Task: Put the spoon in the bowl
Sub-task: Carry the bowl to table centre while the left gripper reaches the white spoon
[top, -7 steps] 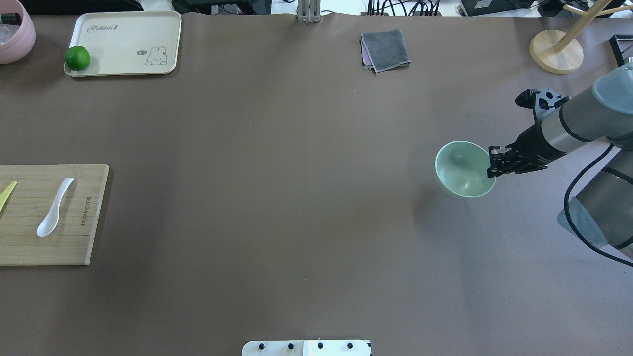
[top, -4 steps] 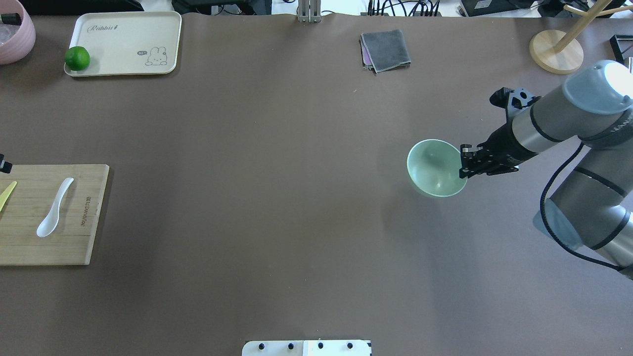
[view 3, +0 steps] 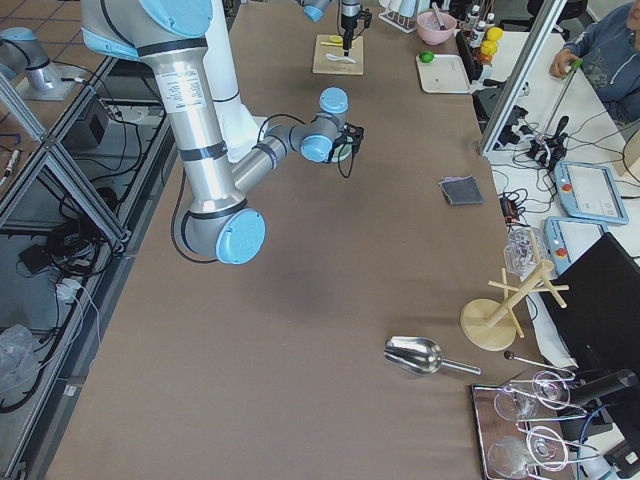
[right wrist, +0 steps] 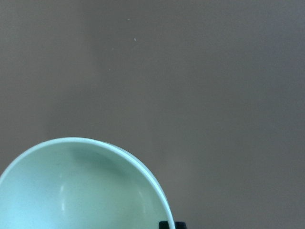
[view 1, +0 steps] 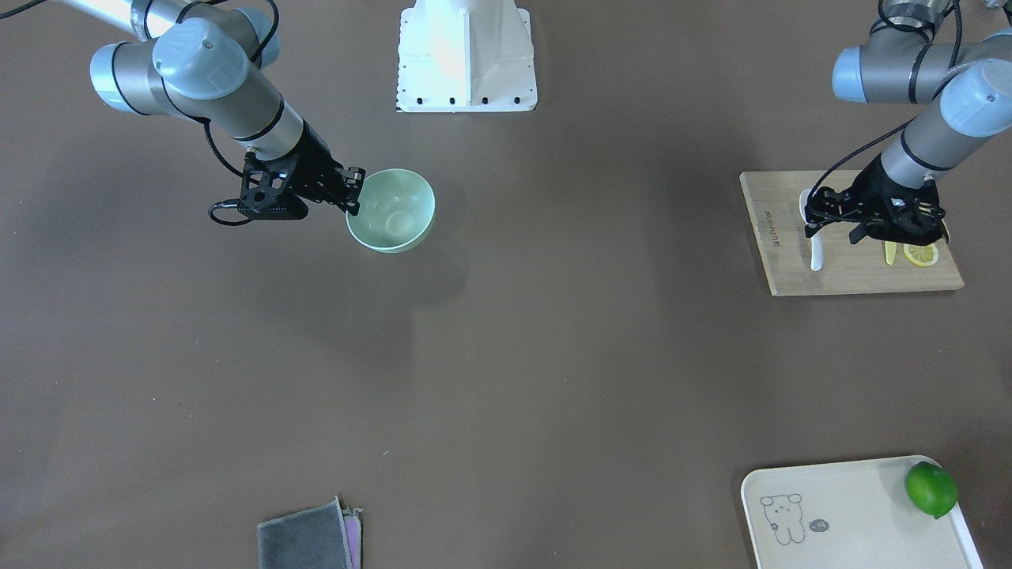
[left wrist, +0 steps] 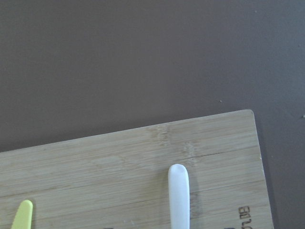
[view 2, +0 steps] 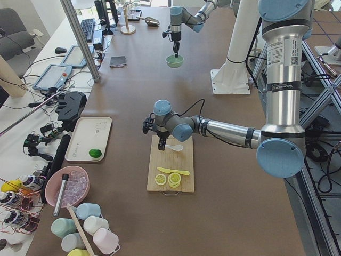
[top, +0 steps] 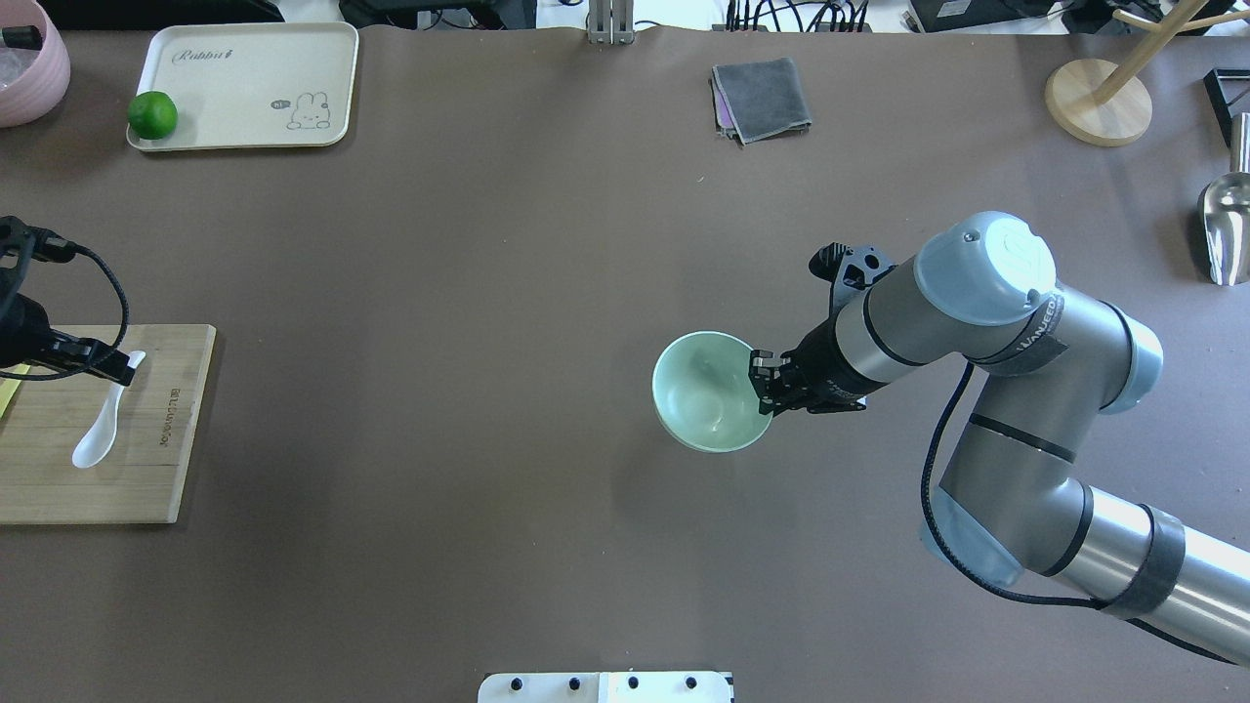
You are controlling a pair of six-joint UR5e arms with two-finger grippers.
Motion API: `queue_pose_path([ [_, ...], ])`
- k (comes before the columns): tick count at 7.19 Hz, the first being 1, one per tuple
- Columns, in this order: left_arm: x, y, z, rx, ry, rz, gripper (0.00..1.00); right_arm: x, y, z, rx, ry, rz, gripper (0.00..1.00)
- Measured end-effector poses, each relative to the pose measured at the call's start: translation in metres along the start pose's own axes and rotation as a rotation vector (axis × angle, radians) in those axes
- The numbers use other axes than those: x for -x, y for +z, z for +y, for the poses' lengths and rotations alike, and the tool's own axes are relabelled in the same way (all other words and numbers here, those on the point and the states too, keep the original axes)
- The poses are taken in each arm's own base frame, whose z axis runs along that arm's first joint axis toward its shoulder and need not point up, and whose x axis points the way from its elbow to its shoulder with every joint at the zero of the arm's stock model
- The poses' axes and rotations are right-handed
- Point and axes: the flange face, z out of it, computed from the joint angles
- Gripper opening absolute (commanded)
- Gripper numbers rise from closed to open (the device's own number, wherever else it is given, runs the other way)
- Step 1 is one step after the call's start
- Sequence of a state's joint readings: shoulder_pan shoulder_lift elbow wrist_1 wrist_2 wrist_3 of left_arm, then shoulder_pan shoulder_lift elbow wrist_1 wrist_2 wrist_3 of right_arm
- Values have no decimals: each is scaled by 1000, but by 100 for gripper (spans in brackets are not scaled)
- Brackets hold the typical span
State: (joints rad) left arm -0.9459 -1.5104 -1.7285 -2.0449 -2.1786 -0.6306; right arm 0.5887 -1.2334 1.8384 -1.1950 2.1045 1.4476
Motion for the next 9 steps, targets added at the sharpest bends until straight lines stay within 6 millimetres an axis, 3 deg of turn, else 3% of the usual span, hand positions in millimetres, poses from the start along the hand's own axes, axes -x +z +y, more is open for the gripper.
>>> queue_pose_path([
  [1, -6, 8, -4, 4, 10, -6, 72, 7, 5, 8, 7, -11, -3, 0],
  [3, -10, 19, -11, 10, 17, -14, 56, 20, 12, 18, 16, -27, -6, 0],
  [4, -12, 23, -12, 14, 19, -15, 53, 30, 14, 20, 18, -31, -5, 0],
  [5, -14, 25, -12, 19, 21, -16, 37, 39, 14, 23, 19, -33, 0, 0],
  [6, -15, 27, -11, 23, 22, -16, 0, 45, 16, 25, 18, -35, 5, 0],
  [7, -15, 28, -10, 26, 22, -16, 0, 47, 18, 28, 17, -37, 8, 55],
  [8, -16, 27, -10, 26, 22, -16, 0, 48, 20, 29, 17, -38, 10, 75],
  [9, -18, 26, -10, 23, 24, -14, 0, 49, 22, 32, 12, -40, 12, 73],
])
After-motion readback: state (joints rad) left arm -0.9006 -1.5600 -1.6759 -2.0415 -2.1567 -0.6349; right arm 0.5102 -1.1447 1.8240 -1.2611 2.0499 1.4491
